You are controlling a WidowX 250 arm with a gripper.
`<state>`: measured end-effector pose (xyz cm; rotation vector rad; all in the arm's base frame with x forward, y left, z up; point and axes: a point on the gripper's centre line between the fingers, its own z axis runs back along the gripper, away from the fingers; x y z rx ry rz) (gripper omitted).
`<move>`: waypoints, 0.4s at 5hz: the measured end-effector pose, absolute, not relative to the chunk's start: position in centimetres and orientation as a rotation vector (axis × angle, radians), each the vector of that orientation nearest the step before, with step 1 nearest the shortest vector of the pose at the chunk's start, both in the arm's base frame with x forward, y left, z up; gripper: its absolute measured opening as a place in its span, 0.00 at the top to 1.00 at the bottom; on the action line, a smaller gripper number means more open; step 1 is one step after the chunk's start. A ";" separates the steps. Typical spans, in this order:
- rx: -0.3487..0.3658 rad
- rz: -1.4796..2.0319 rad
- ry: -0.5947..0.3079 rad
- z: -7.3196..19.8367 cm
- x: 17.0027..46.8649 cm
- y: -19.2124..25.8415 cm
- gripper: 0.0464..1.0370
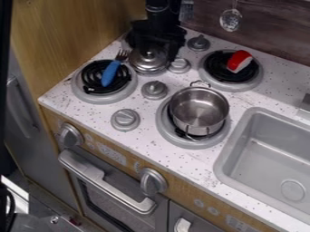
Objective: Pickup the lid and close the pan.
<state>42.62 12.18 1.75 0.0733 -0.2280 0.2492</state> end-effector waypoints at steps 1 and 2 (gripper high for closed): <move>0.114 0.259 -0.254 1.1 43.9 13.3 0.04; 0.132 0.266 -0.283 1.0 45.7 14.1 0.04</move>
